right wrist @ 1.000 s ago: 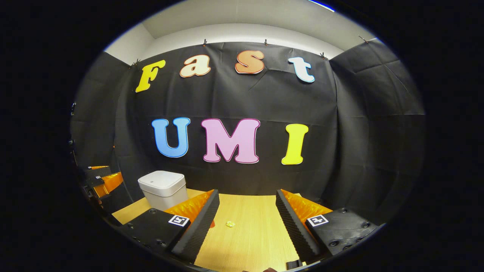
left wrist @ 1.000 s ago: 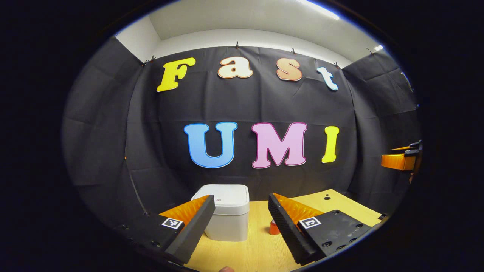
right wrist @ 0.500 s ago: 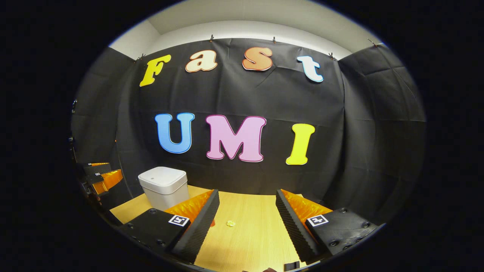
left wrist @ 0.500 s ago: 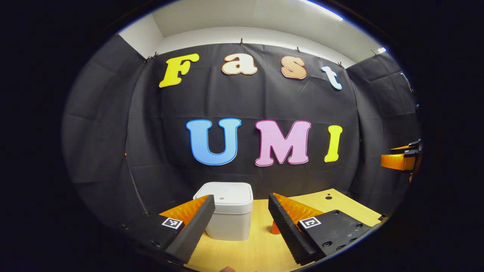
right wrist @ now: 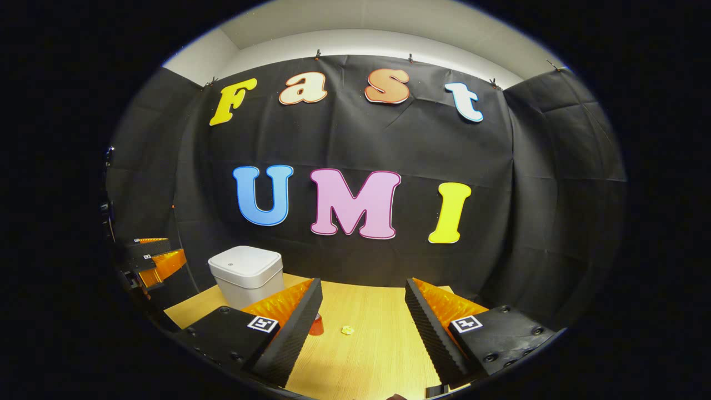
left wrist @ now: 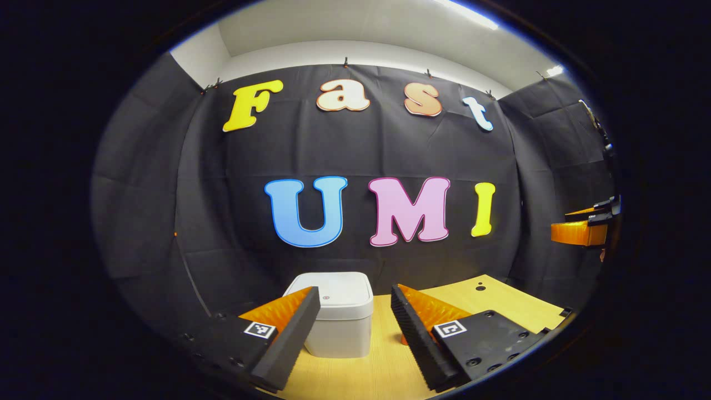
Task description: Press the lid of the desktop garbage bin to open it, pick up the crumpled paper on the desktop and throw it into the bin, then pick up the pop can on the desktop and drop it into the bin, and finally close the garbage bin lid.
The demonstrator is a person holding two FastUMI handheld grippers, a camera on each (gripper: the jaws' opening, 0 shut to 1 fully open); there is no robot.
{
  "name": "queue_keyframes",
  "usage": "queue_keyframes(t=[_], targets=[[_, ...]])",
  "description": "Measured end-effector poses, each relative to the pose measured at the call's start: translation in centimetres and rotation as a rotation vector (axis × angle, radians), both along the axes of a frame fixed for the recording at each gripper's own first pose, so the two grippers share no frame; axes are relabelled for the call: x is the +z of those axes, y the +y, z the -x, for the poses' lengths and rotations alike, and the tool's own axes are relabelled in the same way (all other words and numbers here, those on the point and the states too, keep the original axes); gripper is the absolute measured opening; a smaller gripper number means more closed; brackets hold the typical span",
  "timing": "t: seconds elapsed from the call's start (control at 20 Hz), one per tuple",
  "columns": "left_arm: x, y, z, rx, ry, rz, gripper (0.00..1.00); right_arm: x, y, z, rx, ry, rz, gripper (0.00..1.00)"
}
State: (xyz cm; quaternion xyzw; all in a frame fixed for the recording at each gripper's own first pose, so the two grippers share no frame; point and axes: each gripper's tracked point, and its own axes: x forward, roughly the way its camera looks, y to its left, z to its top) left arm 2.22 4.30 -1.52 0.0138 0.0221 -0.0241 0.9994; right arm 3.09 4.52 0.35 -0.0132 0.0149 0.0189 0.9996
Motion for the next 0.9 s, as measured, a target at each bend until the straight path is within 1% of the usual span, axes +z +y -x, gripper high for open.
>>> queue_keyframes(t=[0.05,0.1,0.15,0.2,0.25,0.3,0.35,0.45,0.5,0.55,0.6,0.65,0.7,0.75,0.85,0.9], targets=[[0.3,-0.1,0.0,-0.014,-0.008,-0.004,0.80,0.2,0.2,0.0,0.002,-0.006,0.005,0.96],[0.7,-0.1,0.0,-0.023,-0.017,-0.013,0.75,0.4,0.5,0.0,0.006,-0.011,0.012,0.96],[0.9,0.1,-0.1,-0.023,-0.027,-0.024,0.62,0.5,0.7,0.0,0.011,-0.016,0.019,0.96],[1.3,0.4,-0.3,-0.020,-0.037,-0.035,0.54,0.7,0.9,0.0,0.016,-0.021,0.024,0.96],[1.6,0.3,-0.4,-0.031,-0.043,-0.047,0.42,0.8,1.1,0.0,0.019,-0.024,0.027,0.96],[1.8,0.5,-0.6,-0.025,-0.054,-0.060,0.35,0.9,1.1,0.1,0.022,-0.027,0.028,0.96],[2.1,0.8,-1.0,-0.021,-0.064,-0.069,0.22,0.9,1.1,0.1,0.025,-0.031,0.028,0.96],[2.1,0.6,-1.8,-0.042,-0.052,-0.060,0.07,0.8,1.0,0.3,0.030,-0.033,0.032,0.96],[1.7,0.3,-2.3,-0.060,-0.032,-0.053,0.07,0.9,0.8,0.3,0.031,-0.034,0.039,0.96],[1.5,0.2,-3.0,-0.071,-0.017,-0.042,0.05,0.9,0.6,0.3,0.032,-0.038,0.048,0.96],[1.4,0.4,-3.9,-0.074,-0.005,-0.031,0.06,0.9,0.3,0.2,0.033,-0.042,0.057,0.96],[1.3,0.9,-4.9,-0.068,0.011,-0.024,0.06,0.8,0.0,-0.1,0.037,-0.043,0.063,0.96],[1.0,1.6,-6.1,-0.055,0.034,-0.010,0.04,0.6,-0.1,-0.4,0.046,-0.044,0.065,0.96],[0.8,2.2,-7.3,-0.049,0.057,0.014,0.06,0.5,-0.3,-0.6,0.056,-0.043,0.065,0.96],[0.3,3.5,-10.0,-0.032,0.111,0.057,0.06,0.1,-0.9,-1.7,0.073,-0.038,0.068,0.96],[-0.2,4.3,-11.4,-0.018,0.138,0.055,0.04,-0.1,-1.3,-2.4,0.080,-0.040,0.071,0.96]])
